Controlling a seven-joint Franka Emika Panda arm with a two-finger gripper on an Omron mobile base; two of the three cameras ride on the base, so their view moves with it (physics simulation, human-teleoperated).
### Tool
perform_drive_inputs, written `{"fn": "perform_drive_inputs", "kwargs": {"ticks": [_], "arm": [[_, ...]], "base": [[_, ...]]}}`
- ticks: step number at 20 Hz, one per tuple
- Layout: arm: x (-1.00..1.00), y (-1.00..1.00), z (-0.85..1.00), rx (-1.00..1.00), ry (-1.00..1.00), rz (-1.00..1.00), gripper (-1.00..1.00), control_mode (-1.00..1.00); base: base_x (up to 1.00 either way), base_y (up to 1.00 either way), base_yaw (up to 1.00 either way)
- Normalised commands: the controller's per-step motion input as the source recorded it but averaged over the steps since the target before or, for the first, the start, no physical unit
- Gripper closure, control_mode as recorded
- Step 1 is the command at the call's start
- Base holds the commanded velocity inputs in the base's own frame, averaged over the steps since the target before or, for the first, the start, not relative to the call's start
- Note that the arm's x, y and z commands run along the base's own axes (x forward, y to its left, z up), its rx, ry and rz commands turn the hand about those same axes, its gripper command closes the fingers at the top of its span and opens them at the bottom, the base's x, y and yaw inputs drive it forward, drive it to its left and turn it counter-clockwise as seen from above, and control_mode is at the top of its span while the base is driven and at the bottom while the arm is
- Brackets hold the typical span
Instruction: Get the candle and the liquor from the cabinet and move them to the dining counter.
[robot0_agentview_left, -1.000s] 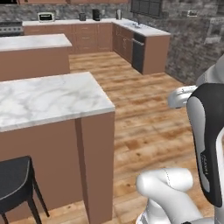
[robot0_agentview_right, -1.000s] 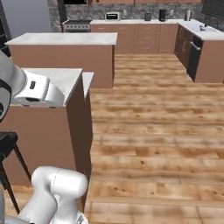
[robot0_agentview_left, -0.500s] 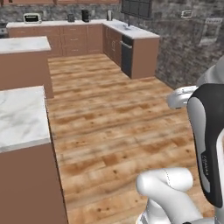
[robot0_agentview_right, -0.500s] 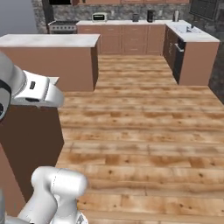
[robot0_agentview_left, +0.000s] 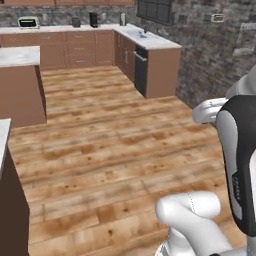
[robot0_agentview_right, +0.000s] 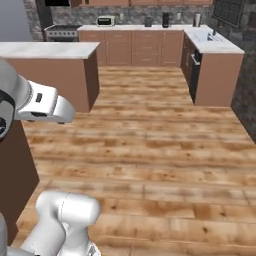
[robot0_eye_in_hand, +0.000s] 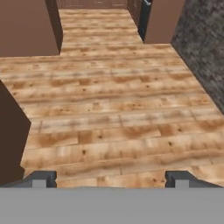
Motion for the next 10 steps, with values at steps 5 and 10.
{"fn": "perform_drive_inputs", "kwargs": {"ticks": [5, 10], "arm": [[0.0, 0.0, 0.0, 0.0, 0.0, 0.0, -1.0, 1.0], [0.0, 0.0, 0.0, 0.0, 0.0, 0.0, -1.0, 1.0]], "base": [[1.0, -0.18, 0.16], [1.0, -0.08, 0.14]]}}
